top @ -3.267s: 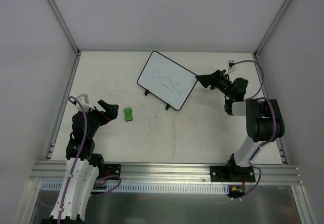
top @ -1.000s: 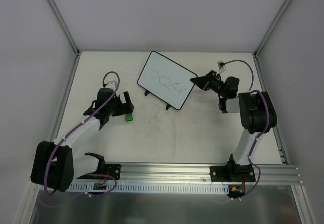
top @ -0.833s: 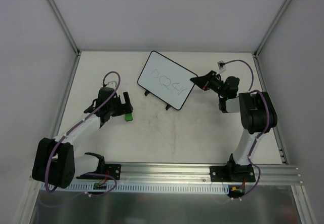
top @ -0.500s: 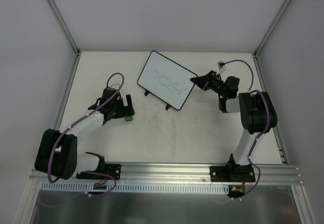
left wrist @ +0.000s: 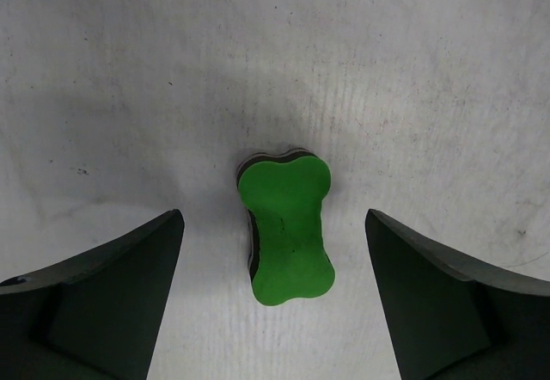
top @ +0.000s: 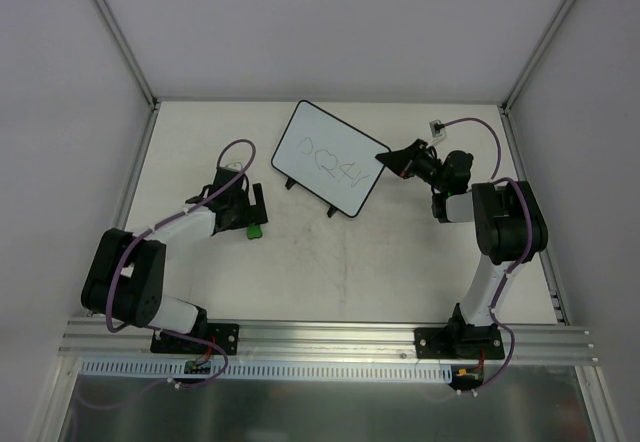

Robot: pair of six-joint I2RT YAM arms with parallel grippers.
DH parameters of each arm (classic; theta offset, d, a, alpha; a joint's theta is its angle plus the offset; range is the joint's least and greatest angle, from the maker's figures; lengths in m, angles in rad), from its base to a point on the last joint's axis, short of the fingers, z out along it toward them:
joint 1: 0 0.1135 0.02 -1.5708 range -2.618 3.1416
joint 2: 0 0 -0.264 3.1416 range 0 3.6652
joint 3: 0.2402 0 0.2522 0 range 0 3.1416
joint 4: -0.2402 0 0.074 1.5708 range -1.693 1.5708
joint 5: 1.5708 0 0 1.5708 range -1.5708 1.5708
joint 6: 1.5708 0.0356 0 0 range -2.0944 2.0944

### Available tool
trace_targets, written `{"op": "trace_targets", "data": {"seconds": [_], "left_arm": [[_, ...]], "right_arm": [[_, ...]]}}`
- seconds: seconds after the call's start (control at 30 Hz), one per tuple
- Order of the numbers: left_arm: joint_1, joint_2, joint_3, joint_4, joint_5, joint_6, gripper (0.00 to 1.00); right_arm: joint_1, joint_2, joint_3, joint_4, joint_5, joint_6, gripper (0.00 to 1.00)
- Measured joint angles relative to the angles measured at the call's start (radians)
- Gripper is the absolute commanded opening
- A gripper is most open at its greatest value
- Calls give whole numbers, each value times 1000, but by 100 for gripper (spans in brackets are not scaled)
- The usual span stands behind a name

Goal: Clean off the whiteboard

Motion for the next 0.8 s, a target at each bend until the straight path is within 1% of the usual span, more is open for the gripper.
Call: {"op": "trace_targets", "data": {"seconds": [0.17,0.27,0.3,0.4,0.43,0.47,0.6,0.67,0.73,0.8], "left_arm": [[-26,35,10,0,-37,-2,79],[-42,42,16,-1,-52,-5,71],[-45,45,18,-1,-56,-6,65],[-53,53,25,-4,-74,-10,52],[-56,58,28,-5,-82,-13,44],[-62,63,34,-6,-90,-15,42],[-95,96,69,-27,-135,-12,40],[-112,111,85,-35,-157,-12,38],[-124,119,95,-42,-177,-12,38],[-129,124,103,-51,-187,-12,41]], "right_arm": [[0,0,0,0,0,0,0],[0,0,0,0,0,0,0],[0,0,0,0,0,0,0],[0,0,0,0,0,0,0],[0,0,0,0,0,0,0],[0,0,0,0,0,1,0],[-3,0,0,0,0,1,0],[-3,0,0,-1,0,1,0],[-3,0,0,-1,0,2,0],[-4,0,0,-1,0,3,0]]}}
